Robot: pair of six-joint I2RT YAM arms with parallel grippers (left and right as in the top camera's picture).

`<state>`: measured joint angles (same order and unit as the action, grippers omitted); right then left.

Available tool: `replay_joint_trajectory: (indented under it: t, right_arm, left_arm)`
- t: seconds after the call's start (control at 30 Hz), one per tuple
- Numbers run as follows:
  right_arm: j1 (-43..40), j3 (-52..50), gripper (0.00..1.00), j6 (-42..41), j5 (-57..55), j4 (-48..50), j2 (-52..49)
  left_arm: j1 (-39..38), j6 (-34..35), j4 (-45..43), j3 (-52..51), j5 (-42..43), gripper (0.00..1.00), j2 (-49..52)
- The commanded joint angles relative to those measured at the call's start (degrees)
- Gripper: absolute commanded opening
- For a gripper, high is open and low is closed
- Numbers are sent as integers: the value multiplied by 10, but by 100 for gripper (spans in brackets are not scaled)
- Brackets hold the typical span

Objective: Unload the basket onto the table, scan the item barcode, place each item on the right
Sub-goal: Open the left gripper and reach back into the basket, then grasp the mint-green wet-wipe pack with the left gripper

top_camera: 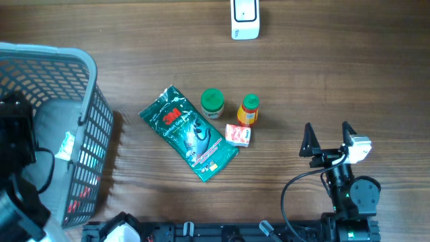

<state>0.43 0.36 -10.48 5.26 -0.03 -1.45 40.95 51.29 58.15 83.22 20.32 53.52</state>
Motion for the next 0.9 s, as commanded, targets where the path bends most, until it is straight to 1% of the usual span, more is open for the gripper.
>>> replay_joint_trajectory:
  t: [0.0, 0.03, 0.1, 0.13, 0.17, 0.2, 0.27, 0.3, 0.37, 0.4, 0.43, 0.53, 0.6, 0.7, 0.8, 0.87]
  right_arm:
    - [-3, 0, 100, -6, -8, 2, 1]
    - [-3, 0, 100, -6, -8, 2, 1]
    - [-3, 0, 100, -6, -8, 2, 1]
    - [-3, 0, 100, -6, -8, 2, 1]
    - [-3, 0, 100, -6, -8, 2, 1]
    - [-3, 0, 100, -6, -8, 2, 1]
    - [-3, 0, 100, -6, -8, 2, 1]
    - [-3, 0, 100, -6, -8, 2, 1]
    - [-3, 0, 100, -6, -8, 2, 1]
    - [-3, 0, 100, -6, -8, 2, 1]
    - [-3, 0, 100, -6, -8, 2, 1]
    - [-3, 0, 100, -6, -8, 2, 1]
    - [-3, 0, 100, -6, -8, 2, 1]
    - [-3, 0, 100, -6, -8, 2, 1]
    - [-3, 0, 100, -6, -8, 2, 1]
    - [-3, 0, 100, -6, -8, 2, 1]
  left_arm:
    - [-10, -25, -12, 6, 10, 48, -26]
    - [-10, -25, -11, 6, -15, 49, -26]
    - [-10, -25, -2, 6, -73, 53, -21]
    - [-10, -24, 4, 6, -110, 57, -14]
    - [-10, -25, 13, 6, -138, 66, -5]
    - [-10, -24, 25, 6, -168, 72, 9]
    - [-10, -24, 47, 6, -211, 89, 42]
    - [-9, -16, 60, 6, -224, 93, 65]
    - [-9, -14, 83, 6, -228, 95, 115]
    - [-9, -16, 106, 5, -224, 98, 169]
    - [-9, -24, 124, 5, -218, 98, 204]
    - [-10, -76, 166, 2, -210, 99, 313]
    - [-10, -94, 183, 2, -210, 100, 375]
    - [-18, -128, 178, 1, -210, 100, 471]
    - [-33, -136, 153, -14, -210, 100, 522]
    - [-46, -135, 113, -45, -210, 100, 539]
